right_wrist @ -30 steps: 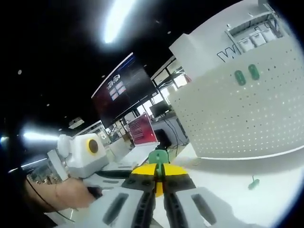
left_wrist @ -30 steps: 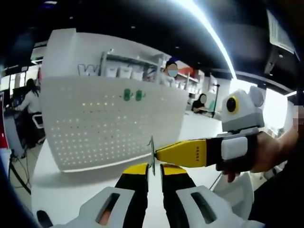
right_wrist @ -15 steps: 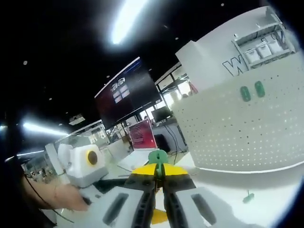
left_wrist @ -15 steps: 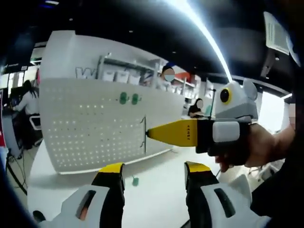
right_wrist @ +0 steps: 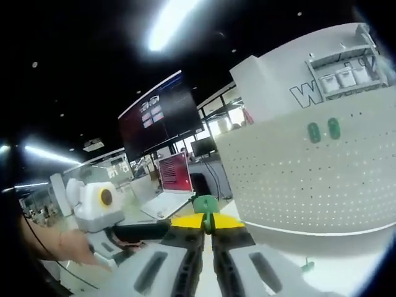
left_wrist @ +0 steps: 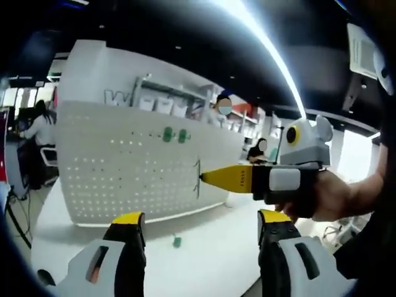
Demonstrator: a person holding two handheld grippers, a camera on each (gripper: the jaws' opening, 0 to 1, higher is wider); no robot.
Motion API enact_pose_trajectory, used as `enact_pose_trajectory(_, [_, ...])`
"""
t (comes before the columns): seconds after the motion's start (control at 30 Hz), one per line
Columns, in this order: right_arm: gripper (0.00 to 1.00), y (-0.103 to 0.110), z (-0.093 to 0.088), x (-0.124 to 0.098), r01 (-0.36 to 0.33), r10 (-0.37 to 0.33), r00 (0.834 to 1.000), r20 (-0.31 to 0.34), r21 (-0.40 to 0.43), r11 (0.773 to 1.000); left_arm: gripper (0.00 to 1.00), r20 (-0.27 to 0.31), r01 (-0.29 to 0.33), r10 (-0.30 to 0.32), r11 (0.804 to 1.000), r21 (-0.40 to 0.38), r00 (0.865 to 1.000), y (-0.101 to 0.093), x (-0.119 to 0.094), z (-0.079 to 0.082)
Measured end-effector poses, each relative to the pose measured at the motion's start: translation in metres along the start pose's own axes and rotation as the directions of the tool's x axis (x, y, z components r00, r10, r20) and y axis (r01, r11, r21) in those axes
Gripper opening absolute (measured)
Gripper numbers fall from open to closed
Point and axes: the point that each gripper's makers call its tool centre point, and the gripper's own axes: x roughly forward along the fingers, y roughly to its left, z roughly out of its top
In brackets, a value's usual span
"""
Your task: Insert the hook assembly into the mounting plate slot until the hook locks in place.
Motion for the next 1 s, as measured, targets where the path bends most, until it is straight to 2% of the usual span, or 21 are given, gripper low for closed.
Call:
enact_pose_trajectory(0.13, [0.01,-0.005,-0.002,0.000,0.016,-0.016,1.000,-0.004,-0.021,1.000,0.78,0.002,0.021,-0.021,1.000,-0.013,1.000,-0.004,0.002,0.001])
enact_pose_trajectory(0.33, [0.01,-0.016,0.001,0.001,0.053,-0.053,0.999,0.010,-0.055,0.997,0.87,0.006,0.007,-0.007,0.999,-0.039,1.000,0.001,0.001,-0.001])
enact_pose_trajectory(0.53, [0.01,-0.025,0.002,0.002,0.078,-0.078,0.997,0.013,-0.069,0.995,0.88,0.016,0.012,-0.011,0.998,-0.056,1.000,0.002,0.000,-0.002])
enact_pose_trajectory(0.67, [0.01,-0.030,0.010,0.000,0.109,-0.106,0.993,0.045,-0.073,0.991,0.91,0.005,0.009,-0.008,0.999,-0.053,1.000,0.003,0.000,-0.005])
enact_pose_trajectory(0.77, [0.01,-0.035,0.015,-0.002,0.131,-0.126,0.990,0.064,-0.084,0.988,0.97,0.011,0.005,-0.004,0.998,-0.062,1.000,0.004,0.000,-0.004])
enact_pose_trajectory(0.87, [0.01,-0.046,0.020,-0.004,0.155,-0.151,0.984,0.094,-0.036,0.987,0.97,0.018,0.008,-0.007,0.998,-0.058,1.000,0.004,0.000,0.000])
enact_pose_trajectory(1.0, [0.01,-0.057,0.023,-0.004,0.186,-0.181,0.978,0.104,-0.043,0.982,0.98,0.023,0.004,-0.003,0.998,-0.063,1.000,0.005,-0.001,0.002])
